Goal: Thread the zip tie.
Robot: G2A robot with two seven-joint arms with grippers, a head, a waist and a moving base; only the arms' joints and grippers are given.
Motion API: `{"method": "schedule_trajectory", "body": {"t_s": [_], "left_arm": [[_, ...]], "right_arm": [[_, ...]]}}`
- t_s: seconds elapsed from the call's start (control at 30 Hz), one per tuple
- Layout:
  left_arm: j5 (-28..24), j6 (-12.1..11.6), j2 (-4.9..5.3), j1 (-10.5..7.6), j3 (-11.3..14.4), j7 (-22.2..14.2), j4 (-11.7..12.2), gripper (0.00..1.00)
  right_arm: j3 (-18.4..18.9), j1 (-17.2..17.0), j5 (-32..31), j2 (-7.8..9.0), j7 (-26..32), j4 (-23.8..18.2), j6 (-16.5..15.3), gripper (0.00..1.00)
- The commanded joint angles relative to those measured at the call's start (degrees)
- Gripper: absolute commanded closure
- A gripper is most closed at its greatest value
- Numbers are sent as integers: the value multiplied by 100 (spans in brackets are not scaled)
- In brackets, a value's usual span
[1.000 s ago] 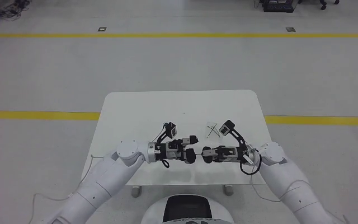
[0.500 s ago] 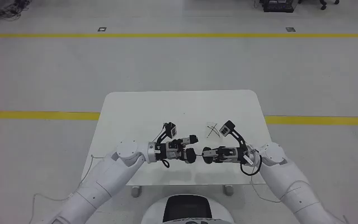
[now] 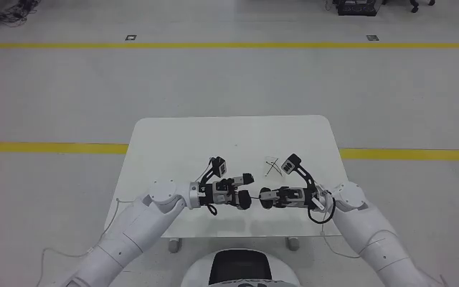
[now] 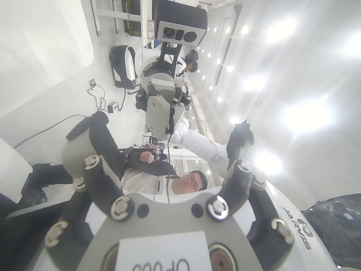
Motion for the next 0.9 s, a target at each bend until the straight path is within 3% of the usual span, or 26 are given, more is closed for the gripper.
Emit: {"method": "schedule_trajectory", "body": {"t_s": [0.0, 0.53, 0.77, 0.87], "left_arm": [[3, 5, 1, -3, 6, -13, -4, 0], [53, 56, -3, -59, 100, -90, 1, 1], [22, 43, 13, -50, 62, -94, 18, 51], [8, 44, 21, -38, 49, -102, 17, 56]], "right_arm": [[-4, 11, -11, -1, -8, 8, -10, 100], [-55, 72, -78, -7, -81, 23, -30, 100], [-48, 66, -144, 2, -111, -7, -55, 100], [-47, 61, -174, 6, -110, -19, -60, 100]]}}
